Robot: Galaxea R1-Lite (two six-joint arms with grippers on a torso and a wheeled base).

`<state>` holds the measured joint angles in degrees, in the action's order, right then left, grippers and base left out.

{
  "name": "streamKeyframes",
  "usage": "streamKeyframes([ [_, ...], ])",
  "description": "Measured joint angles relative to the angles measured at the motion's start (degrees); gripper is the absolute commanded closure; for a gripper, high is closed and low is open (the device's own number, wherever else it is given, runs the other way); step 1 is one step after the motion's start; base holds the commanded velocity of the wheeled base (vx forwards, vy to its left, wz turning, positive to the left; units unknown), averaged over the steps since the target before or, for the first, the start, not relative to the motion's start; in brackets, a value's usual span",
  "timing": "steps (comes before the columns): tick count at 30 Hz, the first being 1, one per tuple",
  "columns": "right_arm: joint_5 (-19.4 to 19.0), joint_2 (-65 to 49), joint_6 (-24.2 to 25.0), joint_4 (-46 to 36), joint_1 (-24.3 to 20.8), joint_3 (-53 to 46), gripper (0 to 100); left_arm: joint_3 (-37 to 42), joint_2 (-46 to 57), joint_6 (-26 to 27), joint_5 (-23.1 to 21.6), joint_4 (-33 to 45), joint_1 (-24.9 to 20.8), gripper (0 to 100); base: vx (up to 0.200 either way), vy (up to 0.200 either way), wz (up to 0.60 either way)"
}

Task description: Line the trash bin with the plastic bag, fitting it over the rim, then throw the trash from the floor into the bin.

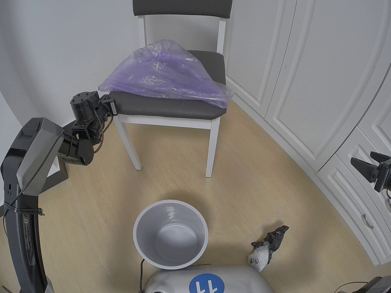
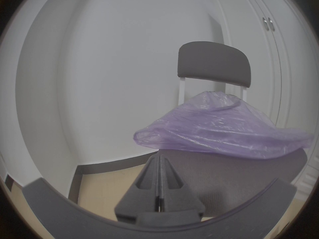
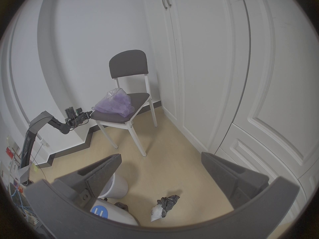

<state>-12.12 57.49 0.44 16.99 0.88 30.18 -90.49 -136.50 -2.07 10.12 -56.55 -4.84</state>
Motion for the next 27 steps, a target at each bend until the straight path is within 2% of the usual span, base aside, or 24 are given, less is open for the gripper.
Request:
streamKeyframes([
  [8, 0.0, -0.3, 0.0, -0.1, 0.0, 0.0, 0, 4.1, 3.0, 9.8, -3.6, -0.7, 1.5, 0, 0.000, 0.000, 0.00],
  [13, 0.0, -0.4, 0.0, -0.1, 0.0, 0.0, 0, 3.4, 4.0, 13.3, -6.7, -0.3, 2.8, 0, 0.000, 0.000, 0.00],
  [23, 0.0, -0.2, 0.0, -0.2, 0.0, 0.0, 0, -8.9, 1.6, 12.0, -7.7, 2.2, 3.9, 0, 0.000, 0.000, 0.00],
  [27, 0.0, -0.1, 0.0, -0.2, 0.0, 0.0, 0, -15.9, -1.1, 7.1, -7.6, 5.4, 4.0, 0, 0.000, 0.000, 0.00],
])
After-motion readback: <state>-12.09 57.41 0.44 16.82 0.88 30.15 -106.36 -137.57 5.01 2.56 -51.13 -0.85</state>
